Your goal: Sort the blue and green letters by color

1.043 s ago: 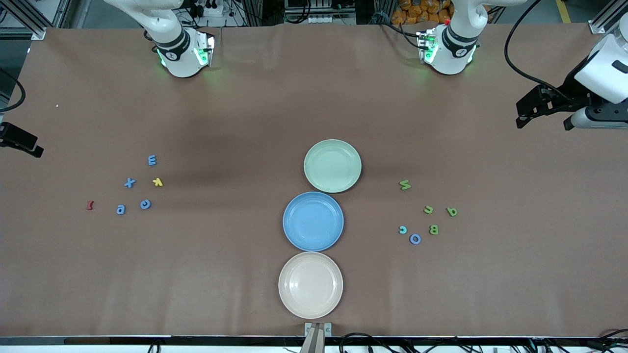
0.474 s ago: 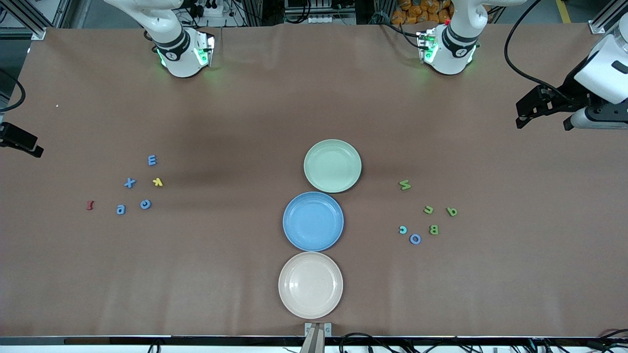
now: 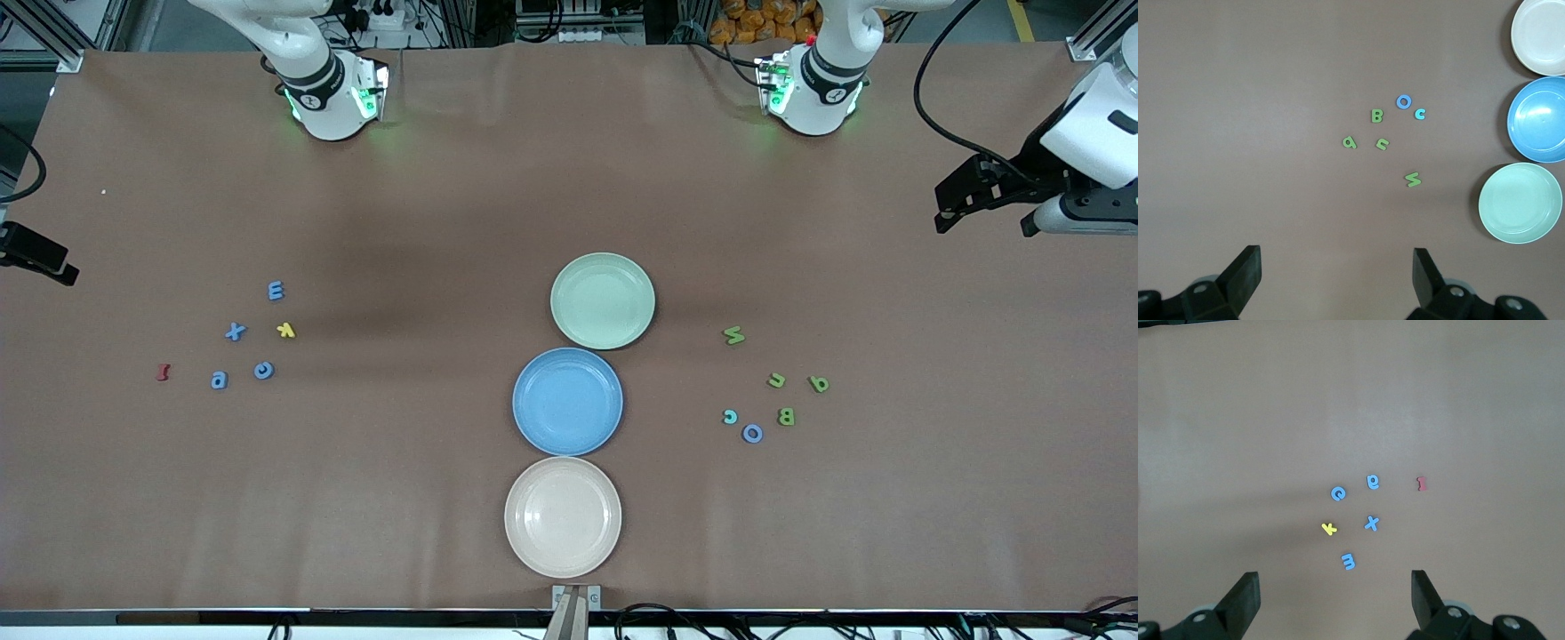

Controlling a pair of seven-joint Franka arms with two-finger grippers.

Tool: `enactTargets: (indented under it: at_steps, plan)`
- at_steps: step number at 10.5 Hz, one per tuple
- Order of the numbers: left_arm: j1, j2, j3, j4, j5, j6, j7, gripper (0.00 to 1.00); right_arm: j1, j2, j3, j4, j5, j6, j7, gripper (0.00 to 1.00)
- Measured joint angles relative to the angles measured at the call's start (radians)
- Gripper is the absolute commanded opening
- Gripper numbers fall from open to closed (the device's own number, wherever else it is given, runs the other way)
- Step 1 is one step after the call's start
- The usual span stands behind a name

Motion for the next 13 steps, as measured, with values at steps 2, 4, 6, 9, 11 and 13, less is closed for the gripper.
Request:
enactTargets:
  at_steps: [2, 4, 6, 9, 11, 13]
  plan:
    - [0.0, 0.0, 0.0, 0.0, 0.0, 0.0, 0.0, 1.0, 0.0, 0.0, 0.0, 0.0, 0.0, 0.0, 0.0, 1.0]
    - [0.0, 0.001, 0.0, 0.0, 0.0, 0.0, 0.0, 1.0, 0.0, 0.0, 0.0, 0.0, 0.0, 0.0, 0.0, 1.0]
    - [0.0, 0.002, 0.0, 0.0, 0.0, 0.0, 0.0, 1.0, 0.0, 0.0, 0.0, 0.0, 0.0, 0.0, 0.0, 1.0]
    - [0.001, 0.002, 0.023, 0.0, -0.014, 0.0, -0.001, 1.0, 0.0, 0.0, 0.0, 0.0, 0.0, 0.0, 0.0, 1.0]
    - [0.009, 0.006, 0.097, -0.001, -0.082, 0.0, 0.022, 1.0, 0.0, 0.0, 0.0, 0.0, 0.0, 0.0, 0.0, 1.0]
    - [0.0, 0.015, 0.096, -0.001, -0.084, 0.003, 0.023, 1.0, 0.0, 0.0, 0.0, 0.0, 0.0, 0.0, 0.0, 1.0]
